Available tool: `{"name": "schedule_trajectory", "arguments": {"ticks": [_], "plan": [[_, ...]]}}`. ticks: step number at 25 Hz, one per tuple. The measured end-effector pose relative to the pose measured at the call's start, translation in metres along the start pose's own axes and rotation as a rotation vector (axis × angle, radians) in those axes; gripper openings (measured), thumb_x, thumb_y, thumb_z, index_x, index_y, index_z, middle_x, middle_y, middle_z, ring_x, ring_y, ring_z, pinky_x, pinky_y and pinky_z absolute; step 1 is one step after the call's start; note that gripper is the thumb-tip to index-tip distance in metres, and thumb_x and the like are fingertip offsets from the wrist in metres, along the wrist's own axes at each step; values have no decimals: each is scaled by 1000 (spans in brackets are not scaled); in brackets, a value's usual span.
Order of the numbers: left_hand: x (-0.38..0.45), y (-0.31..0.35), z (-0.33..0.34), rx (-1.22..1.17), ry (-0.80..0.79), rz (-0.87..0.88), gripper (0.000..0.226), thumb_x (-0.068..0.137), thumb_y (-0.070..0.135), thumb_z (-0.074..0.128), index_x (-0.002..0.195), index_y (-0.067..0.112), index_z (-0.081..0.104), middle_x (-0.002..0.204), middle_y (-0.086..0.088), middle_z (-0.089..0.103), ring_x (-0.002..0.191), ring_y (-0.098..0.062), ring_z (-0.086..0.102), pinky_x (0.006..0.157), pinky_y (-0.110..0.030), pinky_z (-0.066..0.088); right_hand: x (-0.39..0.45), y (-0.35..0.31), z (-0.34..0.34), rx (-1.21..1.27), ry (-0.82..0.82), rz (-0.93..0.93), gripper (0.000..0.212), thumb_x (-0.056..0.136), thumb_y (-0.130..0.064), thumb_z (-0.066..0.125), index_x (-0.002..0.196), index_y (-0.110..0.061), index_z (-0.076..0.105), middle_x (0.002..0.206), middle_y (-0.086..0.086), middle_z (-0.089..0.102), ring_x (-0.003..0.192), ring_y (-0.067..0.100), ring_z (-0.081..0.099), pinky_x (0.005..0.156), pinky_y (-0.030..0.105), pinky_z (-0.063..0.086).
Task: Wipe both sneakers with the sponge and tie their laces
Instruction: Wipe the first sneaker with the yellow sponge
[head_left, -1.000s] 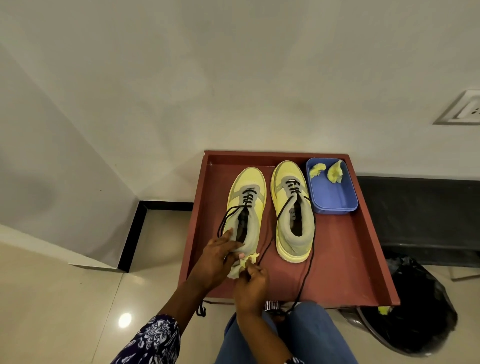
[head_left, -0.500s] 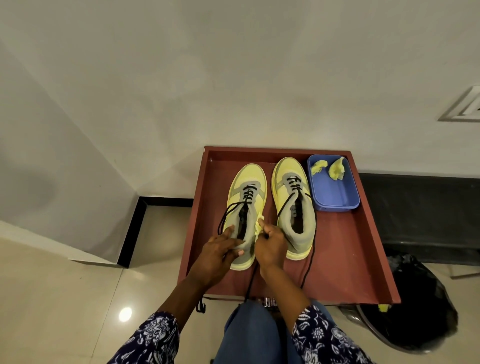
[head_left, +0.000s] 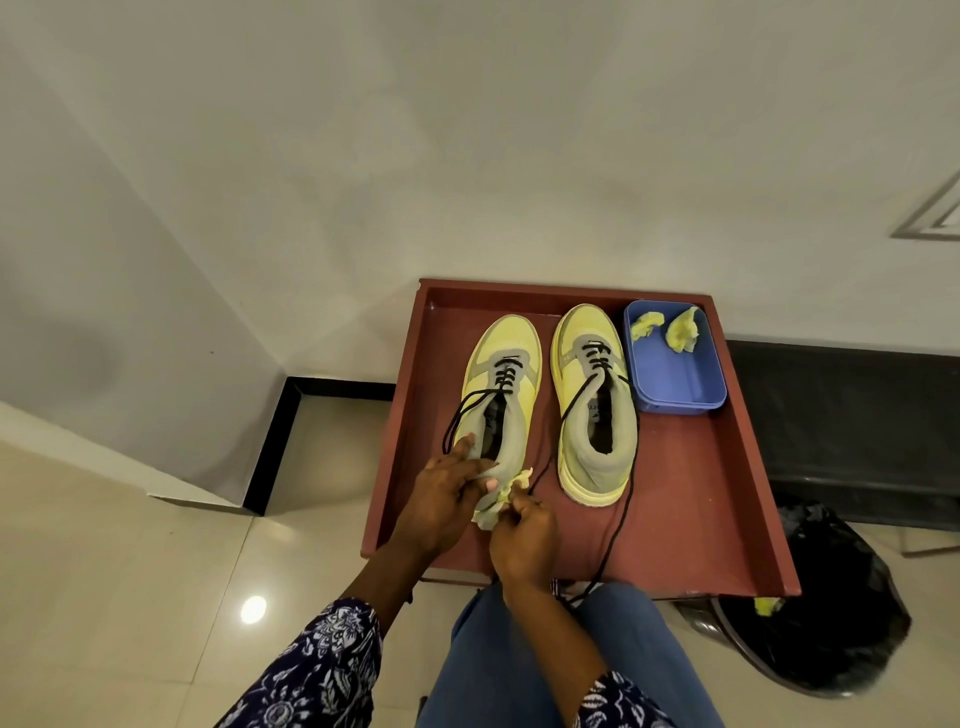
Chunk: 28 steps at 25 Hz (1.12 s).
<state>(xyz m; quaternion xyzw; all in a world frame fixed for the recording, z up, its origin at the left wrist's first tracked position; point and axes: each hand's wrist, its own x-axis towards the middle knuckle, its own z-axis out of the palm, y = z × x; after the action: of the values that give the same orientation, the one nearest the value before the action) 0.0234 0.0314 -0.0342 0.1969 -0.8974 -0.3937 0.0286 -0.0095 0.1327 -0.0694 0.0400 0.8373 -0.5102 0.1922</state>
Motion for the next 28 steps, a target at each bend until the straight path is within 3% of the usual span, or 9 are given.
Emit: {"name": "schedule_trajectory", "arguments": {"ticks": [2, 6, 8, 12, 16, 21, 25, 28], "plan": [[0, 0, 0, -3, 11, 13, 31, 89, 17, 59, 120, 9, 61, 144, -13, 39, 127, -27, 44, 102, -32, 34, 6, -5, -3, 45, 23, 41, 22, 90, -2, 50, 106, 2, 66, 103, 12, 67, 92, 20, 62, 72, 17, 44], [1, -1, -1, -37, 8, 35, 32, 88, 14, 60, 119, 7, 61, 142, -14, 41, 130, -24, 43, 106, -37, 34, 30, -27, -12, 44, 41, 88, 32, 87, 1, 51, 116, -5, 63, 117, 11, 66, 110, 27, 60, 94, 34, 48], [2, -2, -2, -55, 10, 48, 31, 88, 13, 61, 118, 6, 62, 140, -16, 43, 130, -25, 43, 105, -42, 38, 43, -42, -18, 42, 29, 92, 37, 86, 4, 48, 119, -5, 61, 124, 10, 62, 115, 27, 57, 98, 34, 46], [3, -4, -1, -75, 3, 50, 35, 85, 21, 59, 117, 5, 63, 137, -18, 46, 130, -26, 43, 104, -45, 41, 51, -49, -20, -11, -11, -20, 39, 87, 6, 43, 122, -4, 58, 124, 11, 62, 114, 27, 56, 90, 28, 44], [3, -5, 1, -87, 7, 35, 36, 86, 22, 57, 118, 5, 62, 137, -17, 46, 129, -25, 44, 104, -43, 41, 30, -22, -8, -90, -4, -68, 34, 89, 0, 46, 120, -4, 60, 108, 18, 66, 100, 33, 61, 85, 35, 49], [4, -5, 3, -77, 16, 32, 31, 89, 12, 59, 119, 5, 61, 140, -16, 44, 127, -27, 46, 103, -42, 43, -10, -3, 12, -298, 45, -105, 32, 92, -11, 49, 122, -2, 53, 112, 16, 57, 101, 32, 56, 81, 35, 46], [2, -3, 1, -88, 7, 43, 32, 89, 15, 59, 119, 6, 61, 140, -16, 44, 126, -28, 48, 102, -43, 44, -8, 2, 30, 97, 121, 91, 25, 96, -7, 38, 112, 8, 52, 100, 17, 58, 88, 27, 57, 75, 31, 50], [1, -3, 0, -73, 1, 35, 36, 86, 23, 56, 118, 6, 62, 139, -16, 45, 125, -28, 49, 101, -44, 45, 10, 9, 24, -2, 113, 126, 20, 92, -5, 47, 101, 5, 63, 97, 17, 64, 87, 29, 60, 75, 37, 53]]}}
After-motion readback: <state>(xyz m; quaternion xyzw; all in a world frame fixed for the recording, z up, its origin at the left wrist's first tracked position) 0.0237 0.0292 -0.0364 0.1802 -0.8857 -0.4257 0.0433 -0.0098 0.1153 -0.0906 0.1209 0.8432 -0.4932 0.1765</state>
